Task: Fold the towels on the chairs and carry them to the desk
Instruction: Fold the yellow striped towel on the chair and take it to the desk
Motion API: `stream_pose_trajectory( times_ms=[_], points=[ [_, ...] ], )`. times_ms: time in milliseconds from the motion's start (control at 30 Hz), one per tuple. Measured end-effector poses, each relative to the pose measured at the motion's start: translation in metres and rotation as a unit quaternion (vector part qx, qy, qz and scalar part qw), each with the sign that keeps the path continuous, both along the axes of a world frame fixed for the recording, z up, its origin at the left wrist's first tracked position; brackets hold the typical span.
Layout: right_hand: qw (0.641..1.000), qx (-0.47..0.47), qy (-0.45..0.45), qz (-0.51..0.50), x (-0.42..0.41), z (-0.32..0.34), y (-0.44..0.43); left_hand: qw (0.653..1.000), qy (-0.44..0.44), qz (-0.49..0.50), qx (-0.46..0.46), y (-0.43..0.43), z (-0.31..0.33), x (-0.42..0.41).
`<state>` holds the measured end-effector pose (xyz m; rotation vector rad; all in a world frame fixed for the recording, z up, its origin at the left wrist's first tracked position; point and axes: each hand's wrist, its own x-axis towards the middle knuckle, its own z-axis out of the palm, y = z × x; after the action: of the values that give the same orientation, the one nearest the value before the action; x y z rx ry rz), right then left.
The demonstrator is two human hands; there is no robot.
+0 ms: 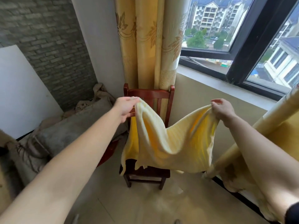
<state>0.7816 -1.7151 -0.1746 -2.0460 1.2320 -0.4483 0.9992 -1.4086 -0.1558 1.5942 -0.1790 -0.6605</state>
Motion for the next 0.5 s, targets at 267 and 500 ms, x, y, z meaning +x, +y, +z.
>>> stream_pose_trajectory(
  times_ms=[267,500],
  points=[
    [0.986,-0.121,0.113,0.03,-0.015,0.017,0.004,0.915,-0.247,0.072,0.311,0.03,-0.004,0.032],
    [0.985,0.061,-0.074,-0.145,-0.053,0.007,-0.025,0.854,-0.276,0.166,0.409,0.08,-0.004,0.078]
  ],
)
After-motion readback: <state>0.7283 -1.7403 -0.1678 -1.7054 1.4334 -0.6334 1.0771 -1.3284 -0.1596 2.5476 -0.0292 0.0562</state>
